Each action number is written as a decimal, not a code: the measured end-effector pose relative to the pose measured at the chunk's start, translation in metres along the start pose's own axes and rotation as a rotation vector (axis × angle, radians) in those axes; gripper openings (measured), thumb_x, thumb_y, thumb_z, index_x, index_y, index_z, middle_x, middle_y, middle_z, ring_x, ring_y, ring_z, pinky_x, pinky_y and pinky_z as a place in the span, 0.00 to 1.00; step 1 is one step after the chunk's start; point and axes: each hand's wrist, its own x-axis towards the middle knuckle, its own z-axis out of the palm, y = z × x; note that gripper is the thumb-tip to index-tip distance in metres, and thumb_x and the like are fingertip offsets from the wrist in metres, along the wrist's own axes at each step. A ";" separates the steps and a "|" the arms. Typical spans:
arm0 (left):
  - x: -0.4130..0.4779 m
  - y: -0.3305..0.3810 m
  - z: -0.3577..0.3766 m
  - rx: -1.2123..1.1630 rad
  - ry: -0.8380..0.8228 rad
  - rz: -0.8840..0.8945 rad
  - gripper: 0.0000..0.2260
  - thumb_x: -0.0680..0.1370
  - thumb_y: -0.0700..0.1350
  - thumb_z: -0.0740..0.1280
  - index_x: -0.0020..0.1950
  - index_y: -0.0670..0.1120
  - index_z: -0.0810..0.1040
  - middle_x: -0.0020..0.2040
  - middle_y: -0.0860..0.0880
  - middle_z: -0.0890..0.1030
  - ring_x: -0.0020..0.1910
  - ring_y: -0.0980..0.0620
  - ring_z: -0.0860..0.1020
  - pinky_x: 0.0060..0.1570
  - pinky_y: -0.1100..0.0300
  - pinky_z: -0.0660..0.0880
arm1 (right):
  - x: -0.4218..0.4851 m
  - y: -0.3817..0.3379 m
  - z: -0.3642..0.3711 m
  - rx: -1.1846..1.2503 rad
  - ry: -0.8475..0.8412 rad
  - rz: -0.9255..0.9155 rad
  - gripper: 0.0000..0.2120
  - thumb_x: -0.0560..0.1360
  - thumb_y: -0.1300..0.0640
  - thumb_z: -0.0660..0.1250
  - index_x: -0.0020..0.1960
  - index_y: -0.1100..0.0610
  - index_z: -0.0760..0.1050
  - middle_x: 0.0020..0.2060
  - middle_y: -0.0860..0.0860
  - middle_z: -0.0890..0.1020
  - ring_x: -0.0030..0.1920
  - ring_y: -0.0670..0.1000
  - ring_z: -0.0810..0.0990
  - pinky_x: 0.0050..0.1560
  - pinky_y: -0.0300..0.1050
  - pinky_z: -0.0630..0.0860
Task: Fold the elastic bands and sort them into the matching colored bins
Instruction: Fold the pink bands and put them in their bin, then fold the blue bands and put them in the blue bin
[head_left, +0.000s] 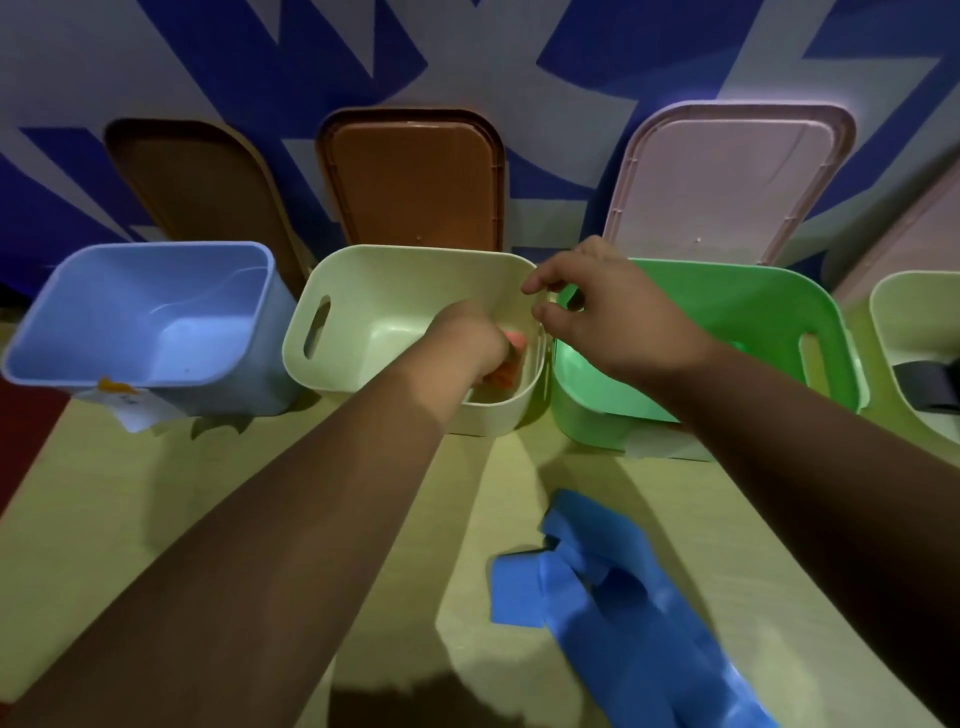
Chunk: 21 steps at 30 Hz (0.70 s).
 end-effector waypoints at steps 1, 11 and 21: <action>0.000 0.000 0.001 0.013 -0.002 0.001 0.10 0.80 0.47 0.73 0.44 0.43 0.78 0.39 0.43 0.79 0.40 0.43 0.80 0.45 0.54 0.79 | 0.000 0.000 0.001 0.006 -0.001 -0.003 0.11 0.81 0.54 0.72 0.62 0.45 0.83 0.55 0.47 0.73 0.53 0.40 0.75 0.57 0.36 0.70; -0.019 0.001 -0.029 -0.111 0.175 0.171 0.07 0.79 0.46 0.68 0.48 0.45 0.84 0.45 0.44 0.86 0.44 0.44 0.85 0.47 0.50 0.85 | -0.001 -0.004 -0.006 -0.082 0.036 -0.054 0.10 0.80 0.54 0.75 0.61 0.46 0.84 0.55 0.47 0.76 0.49 0.41 0.76 0.55 0.35 0.72; -0.131 -0.034 -0.034 -0.278 0.349 0.573 0.06 0.84 0.49 0.67 0.52 0.54 0.84 0.48 0.59 0.85 0.47 0.64 0.80 0.48 0.63 0.75 | -0.057 -0.026 -0.013 -0.132 0.166 -0.125 0.09 0.82 0.57 0.70 0.60 0.50 0.84 0.55 0.48 0.79 0.54 0.45 0.74 0.56 0.37 0.66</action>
